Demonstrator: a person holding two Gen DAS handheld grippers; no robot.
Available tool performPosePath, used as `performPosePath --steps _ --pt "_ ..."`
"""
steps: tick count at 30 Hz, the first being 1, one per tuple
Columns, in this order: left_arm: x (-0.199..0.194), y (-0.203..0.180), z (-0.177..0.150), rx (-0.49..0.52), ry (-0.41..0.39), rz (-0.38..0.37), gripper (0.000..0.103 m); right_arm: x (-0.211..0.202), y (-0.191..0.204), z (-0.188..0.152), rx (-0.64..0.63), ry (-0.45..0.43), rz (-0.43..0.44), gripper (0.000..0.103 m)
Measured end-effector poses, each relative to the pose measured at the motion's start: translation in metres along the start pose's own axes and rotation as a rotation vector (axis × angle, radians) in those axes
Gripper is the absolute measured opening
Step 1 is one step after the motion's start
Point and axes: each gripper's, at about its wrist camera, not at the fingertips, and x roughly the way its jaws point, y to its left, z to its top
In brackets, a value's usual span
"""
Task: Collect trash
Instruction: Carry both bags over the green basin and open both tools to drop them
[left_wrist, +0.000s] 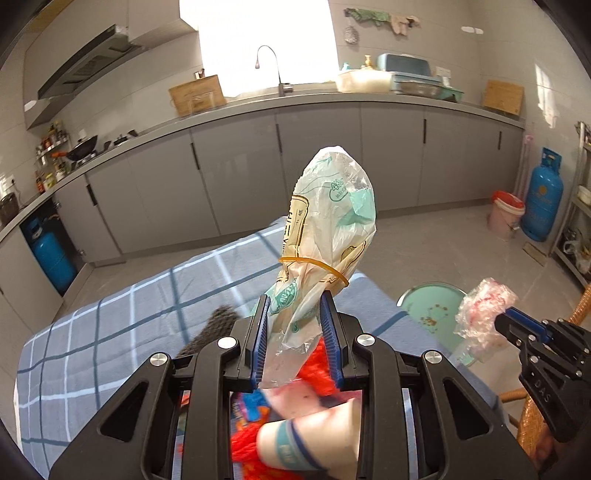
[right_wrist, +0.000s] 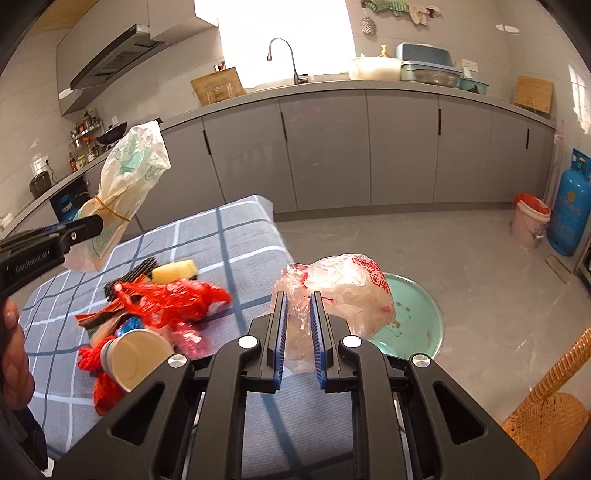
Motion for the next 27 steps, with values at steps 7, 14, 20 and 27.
performPosePath --steps 7,14,20,27 --pt "0.021 -0.048 0.007 0.047 0.034 -0.063 0.028 0.013 -0.035 0.006 0.045 -0.010 -0.026 0.015" --pt "0.043 -0.088 0.014 0.073 0.056 -0.109 0.028 0.035 -0.069 0.009 0.083 -0.008 -0.039 0.015" --pt "0.066 -0.120 0.019 0.098 0.076 -0.137 0.029 0.060 -0.090 0.010 0.114 0.008 -0.038 0.015" --pt "0.092 -0.144 0.021 0.132 0.106 -0.155 0.032 0.089 -0.103 0.008 0.136 0.027 -0.042 0.017"
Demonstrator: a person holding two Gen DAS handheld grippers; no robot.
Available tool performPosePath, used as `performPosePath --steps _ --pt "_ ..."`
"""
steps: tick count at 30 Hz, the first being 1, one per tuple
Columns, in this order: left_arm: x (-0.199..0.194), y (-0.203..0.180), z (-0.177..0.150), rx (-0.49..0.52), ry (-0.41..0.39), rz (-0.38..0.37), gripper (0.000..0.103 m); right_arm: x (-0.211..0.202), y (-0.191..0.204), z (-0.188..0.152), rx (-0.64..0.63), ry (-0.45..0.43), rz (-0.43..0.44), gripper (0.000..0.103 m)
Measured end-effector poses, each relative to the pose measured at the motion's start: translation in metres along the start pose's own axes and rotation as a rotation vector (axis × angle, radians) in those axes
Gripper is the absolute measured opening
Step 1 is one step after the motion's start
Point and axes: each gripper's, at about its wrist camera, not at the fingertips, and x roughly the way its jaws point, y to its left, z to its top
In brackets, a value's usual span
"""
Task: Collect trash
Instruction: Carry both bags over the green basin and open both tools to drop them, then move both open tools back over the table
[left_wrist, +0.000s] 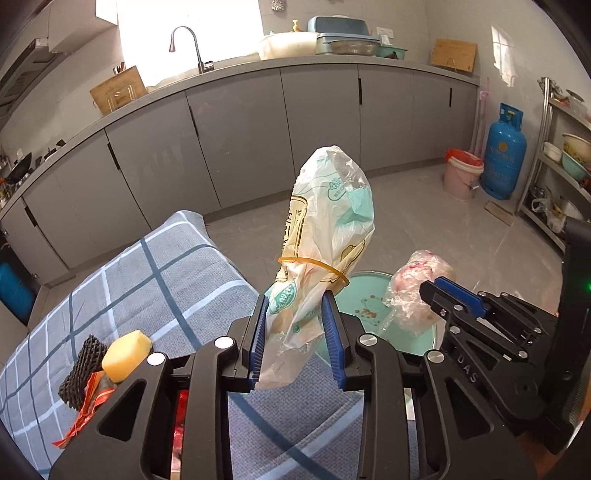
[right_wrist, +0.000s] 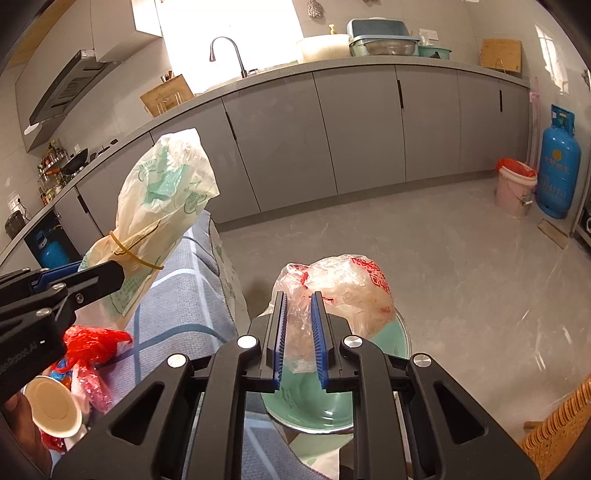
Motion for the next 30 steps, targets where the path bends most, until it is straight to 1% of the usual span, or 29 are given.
performPosePath --steps 2,3,4,5,6,7,8,9,10,11,13,14,15,17,18,19,20,22,23,24,30 --pt "0.003 -0.002 0.001 -0.002 0.004 -0.014 0.035 0.008 -0.003 0.002 0.007 -0.001 0.001 0.018" --pt "0.006 -0.005 0.002 0.003 0.004 -0.017 0.040 0.011 -0.004 0.002 0.007 -0.007 0.000 0.018" --pt "0.007 -0.006 0.002 0.006 0.002 -0.019 0.046 0.014 -0.005 0.002 0.006 -0.007 -0.003 0.021" --pt "0.008 -0.007 0.002 0.009 -0.003 -0.021 0.046 0.020 -0.007 0.002 0.008 -0.005 -0.004 0.026" --pt "0.011 -0.009 0.001 0.014 -0.003 -0.028 0.046 0.023 -0.009 0.000 0.013 -0.004 -0.003 0.027" --pt "0.014 -0.010 0.000 0.018 0.007 -0.029 0.047 0.030 -0.012 -0.001 0.020 -0.003 -0.005 0.031" --pt "0.016 -0.011 0.000 0.020 0.015 -0.031 0.049 0.034 -0.014 -0.003 0.025 0.003 -0.007 0.038" --pt "0.017 -0.011 -0.002 0.019 0.020 -0.031 0.055 0.038 -0.018 -0.004 0.037 0.014 -0.019 0.040" --pt "0.016 -0.010 -0.002 0.018 0.018 -0.024 0.059 0.039 -0.021 -0.005 0.053 0.016 -0.025 0.045" --pt "0.015 -0.010 -0.002 0.018 0.015 -0.019 0.060 0.038 -0.024 -0.006 0.065 0.012 -0.026 0.052" --pt "0.012 -0.005 -0.002 0.011 0.012 -0.005 0.066 0.033 -0.025 -0.006 0.072 0.001 -0.032 0.060" --pt "0.010 -0.002 -0.002 0.005 0.011 -0.002 0.069 0.031 -0.025 -0.007 0.072 -0.001 -0.037 0.062" --pt "0.007 0.001 -0.002 -0.003 0.004 0.006 0.072 0.030 -0.026 -0.006 0.073 0.001 -0.037 0.062" --pt "0.003 0.005 -0.001 -0.005 -0.004 0.022 0.076 0.025 -0.028 -0.006 0.083 0.001 -0.040 0.063" --pt "-0.001 0.007 -0.002 -0.006 -0.011 0.030 0.081 0.021 -0.028 -0.005 0.086 -0.001 -0.045 0.063" --pt "-0.005 0.009 -0.002 -0.008 -0.017 0.036 0.085 0.017 -0.029 -0.004 0.089 -0.005 -0.049 0.065" --pt "-0.009 0.011 -0.003 -0.010 -0.023 0.045 0.087 0.014 -0.029 -0.004 0.091 -0.008 -0.052 0.067" --pt "-0.017 0.016 -0.005 -0.012 -0.034 0.059 0.089 0.005 -0.029 -0.004 0.092 -0.019 -0.060 0.072" --pt "-0.021 0.018 -0.006 -0.012 -0.036 0.064 0.089 0.000 -0.027 -0.004 0.092 -0.023 -0.062 0.073" --pt "-0.025 0.021 -0.006 -0.014 -0.039 0.068 0.092 -0.004 -0.025 -0.004 0.090 -0.025 -0.061 0.074" --pt "-0.049 0.042 -0.014 -0.044 -0.057 0.105 0.092 -0.029 -0.002 -0.006 0.056 -0.035 -0.045 0.075"
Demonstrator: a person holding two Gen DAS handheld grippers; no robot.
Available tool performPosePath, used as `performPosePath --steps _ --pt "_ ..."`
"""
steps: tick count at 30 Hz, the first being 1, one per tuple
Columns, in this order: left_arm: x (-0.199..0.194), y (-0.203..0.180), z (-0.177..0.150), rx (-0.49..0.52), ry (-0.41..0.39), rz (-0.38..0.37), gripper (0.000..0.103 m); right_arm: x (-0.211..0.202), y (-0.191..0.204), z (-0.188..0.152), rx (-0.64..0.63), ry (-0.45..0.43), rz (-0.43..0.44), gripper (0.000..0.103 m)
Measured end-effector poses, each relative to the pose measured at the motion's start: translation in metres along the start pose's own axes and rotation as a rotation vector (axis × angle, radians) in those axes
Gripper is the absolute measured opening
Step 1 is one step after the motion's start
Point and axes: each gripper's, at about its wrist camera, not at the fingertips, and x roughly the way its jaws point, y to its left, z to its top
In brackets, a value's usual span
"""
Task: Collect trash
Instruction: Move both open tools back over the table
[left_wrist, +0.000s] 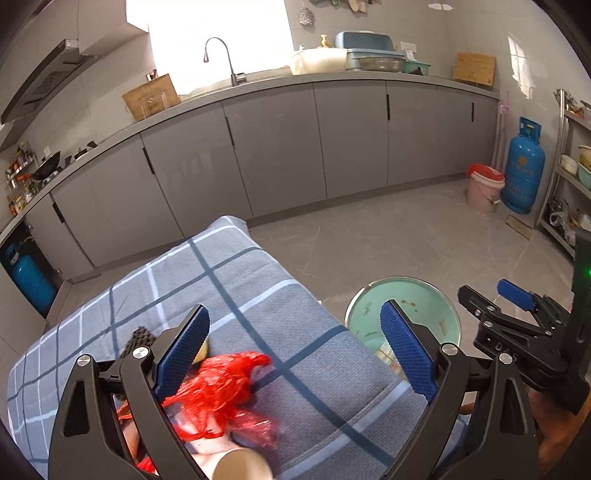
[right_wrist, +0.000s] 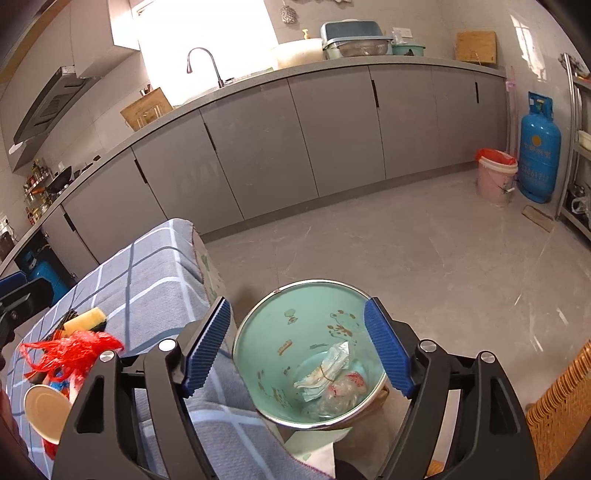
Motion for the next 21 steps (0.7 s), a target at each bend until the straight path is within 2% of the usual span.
performPosePath --steps 5,11,14,16,21 --pt "-0.016 0.026 -0.012 -0.021 -0.005 0.054 0.093 -0.019 0.025 -0.006 -0.040 -0.004 0.031 0.081" --pt "-0.038 0.084 -0.042 -0.085 0.002 0.183 0.093 -0.039 0.064 -0.021 -0.088 0.009 0.093 0.082" --pt "-0.049 0.123 -0.065 -0.127 0.025 0.275 0.093 -0.047 0.089 -0.029 -0.130 0.022 0.134 0.082" --pt "-0.054 0.143 -0.080 -0.150 0.046 0.311 0.093 -0.052 0.109 -0.037 -0.165 0.034 0.166 0.082" --pt "-0.058 0.180 -0.115 -0.225 0.115 0.341 0.093 -0.064 0.162 -0.056 -0.255 0.060 0.238 0.082"
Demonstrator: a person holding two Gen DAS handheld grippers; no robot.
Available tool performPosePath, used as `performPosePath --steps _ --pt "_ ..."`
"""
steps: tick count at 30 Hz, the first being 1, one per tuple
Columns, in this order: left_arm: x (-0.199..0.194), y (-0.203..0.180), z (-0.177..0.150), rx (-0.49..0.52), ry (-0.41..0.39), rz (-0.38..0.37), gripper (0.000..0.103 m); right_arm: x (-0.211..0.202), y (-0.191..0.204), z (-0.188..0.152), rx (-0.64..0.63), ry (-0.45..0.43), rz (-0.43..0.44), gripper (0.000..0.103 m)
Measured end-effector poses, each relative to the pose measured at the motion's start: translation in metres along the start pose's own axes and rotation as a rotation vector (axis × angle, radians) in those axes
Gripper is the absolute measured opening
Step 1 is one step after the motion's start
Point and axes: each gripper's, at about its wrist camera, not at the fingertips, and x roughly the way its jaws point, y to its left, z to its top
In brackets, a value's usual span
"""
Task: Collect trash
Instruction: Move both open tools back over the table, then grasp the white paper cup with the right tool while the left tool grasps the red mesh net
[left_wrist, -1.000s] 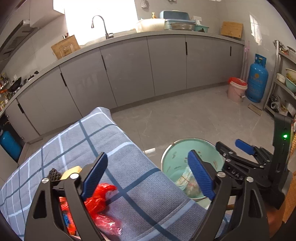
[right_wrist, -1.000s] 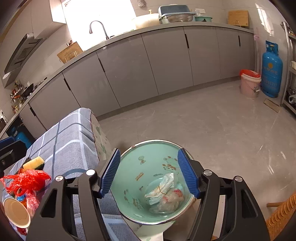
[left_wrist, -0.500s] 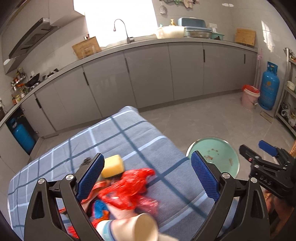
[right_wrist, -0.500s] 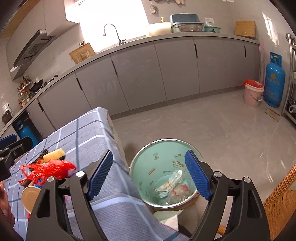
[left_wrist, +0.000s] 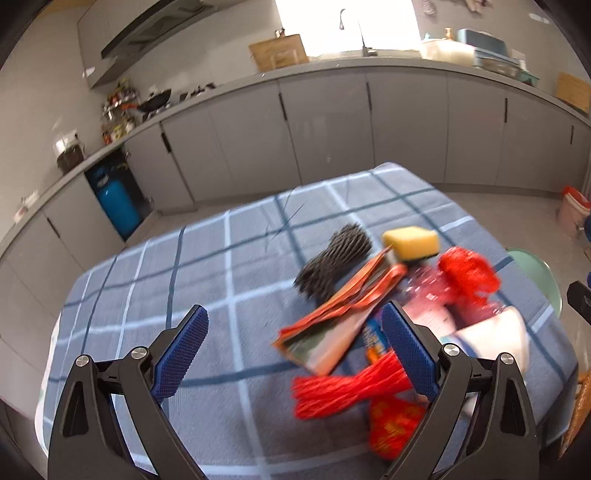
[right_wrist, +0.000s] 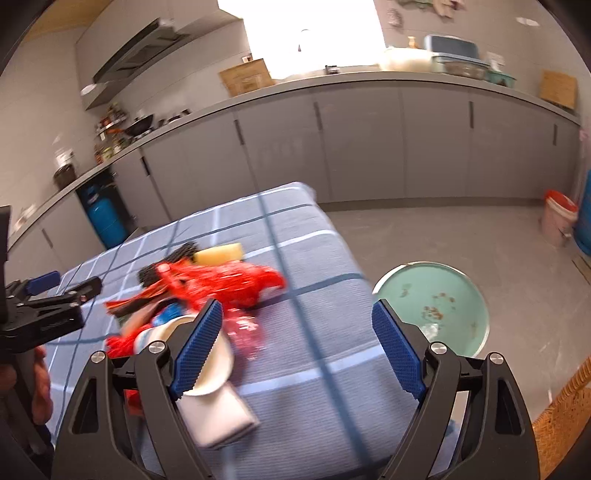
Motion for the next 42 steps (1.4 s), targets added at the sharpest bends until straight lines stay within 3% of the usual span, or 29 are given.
performPosePath --steps 5,13,21,23,29,35,37,42 --pt "0.006 0.019 -0.014 -0.010 0.020 -0.001 0.093 -0.001 0.044 -0.007 -0.079 0.021 0.041 0.082" --pt "0.016 0.030 -0.045 -0.018 0.068 -0.032 0.093 0.007 0.073 -0.019 -0.124 0.062 0.061 0.079" --pt "0.021 0.028 -0.055 -0.023 0.094 -0.081 0.093 0.022 0.078 -0.030 -0.137 0.132 0.098 0.047" --pt "0.028 0.026 -0.057 -0.022 0.112 -0.087 0.093 0.023 0.077 -0.032 -0.130 0.145 0.112 0.034" --pt "0.040 0.021 -0.060 -0.040 0.154 -0.140 0.092 0.023 0.078 -0.035 -0.145 0.143 0.153 0.020" --pt "0.041 0.010 -0.064 -0.024 0.189 -0.216 0.042 0.021 0.082 -0.036 -0.169 0.136 0.175 0.016" --pt "0.038 0.005 -0.065 -0.007 0.194 -0.238 0.005 0.020 0.082 -0.036 -0.168 0.132 0.179 0.014" --pt "0.025 0.002 -0.063 0.026 0.161 -0.233 0.002 0.013 0.084 -0.033 -0.180 0.103 0.178 0.010"
